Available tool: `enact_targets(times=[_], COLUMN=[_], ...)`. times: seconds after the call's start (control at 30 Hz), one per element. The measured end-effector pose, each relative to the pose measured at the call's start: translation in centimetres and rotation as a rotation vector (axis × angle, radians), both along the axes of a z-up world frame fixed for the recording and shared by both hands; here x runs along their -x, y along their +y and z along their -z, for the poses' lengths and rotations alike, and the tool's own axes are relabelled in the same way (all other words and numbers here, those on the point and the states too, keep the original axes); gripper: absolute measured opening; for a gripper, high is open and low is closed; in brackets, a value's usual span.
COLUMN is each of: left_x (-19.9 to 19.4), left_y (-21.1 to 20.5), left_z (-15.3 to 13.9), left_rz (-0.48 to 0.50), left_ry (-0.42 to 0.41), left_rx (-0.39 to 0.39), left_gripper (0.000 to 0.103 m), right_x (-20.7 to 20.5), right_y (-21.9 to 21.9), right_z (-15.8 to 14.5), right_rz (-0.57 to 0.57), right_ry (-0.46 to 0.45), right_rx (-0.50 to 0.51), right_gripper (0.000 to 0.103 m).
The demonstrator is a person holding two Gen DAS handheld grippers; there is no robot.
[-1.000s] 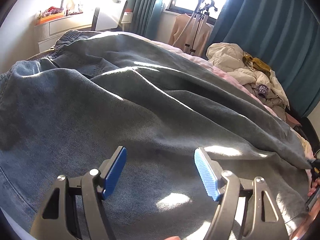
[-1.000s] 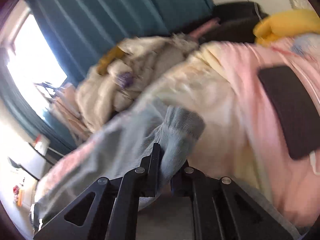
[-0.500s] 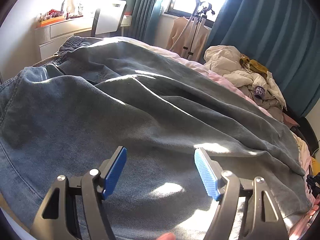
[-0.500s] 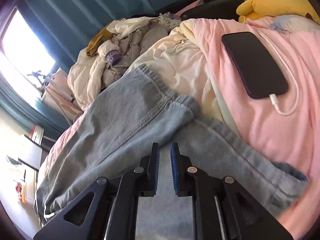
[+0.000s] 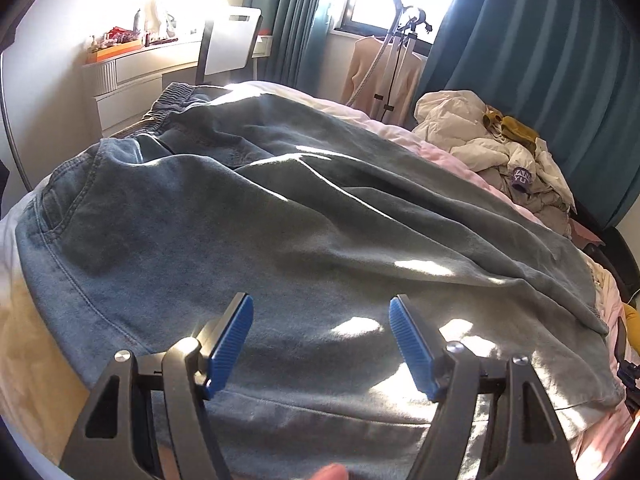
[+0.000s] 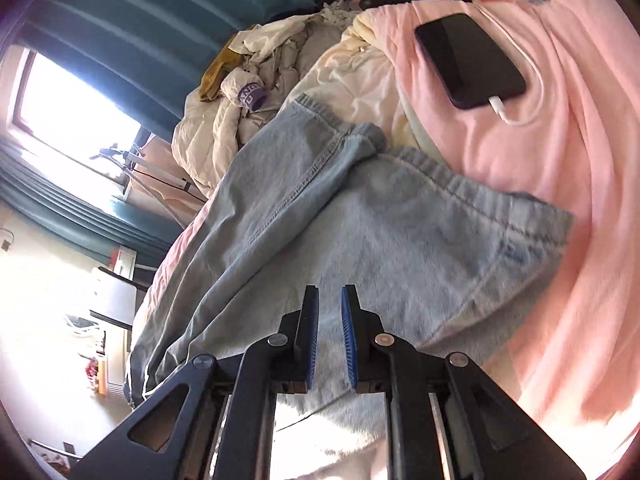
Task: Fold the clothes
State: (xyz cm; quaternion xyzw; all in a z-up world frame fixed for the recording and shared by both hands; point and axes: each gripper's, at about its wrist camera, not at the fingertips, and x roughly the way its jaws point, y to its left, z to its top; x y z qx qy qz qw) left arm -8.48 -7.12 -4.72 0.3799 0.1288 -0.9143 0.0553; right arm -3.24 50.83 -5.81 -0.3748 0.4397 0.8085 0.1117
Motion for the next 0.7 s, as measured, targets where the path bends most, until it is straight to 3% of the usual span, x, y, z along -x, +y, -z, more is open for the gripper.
enact_targets(times=[0.27,0.7], left_x=[-2.0,-5.2], left_y=[-4.0,-15.1], left_z=[0.3,0.5], left_rz=[-0.137,-0.540], left_ry=[-0.076,-0.081], left_rx=[-0.077,-0.226], left_gripper=[0.072,0.072], right_x=[-0.8,-1.4], right_y=[0.5,1.4], right_z=[0.8,1.7], right_rz=[0.016,0.066], right_ry=[-0.002,-0.012], right_rx=[0.063,0.115], right_gripper=[0.019,0.029])
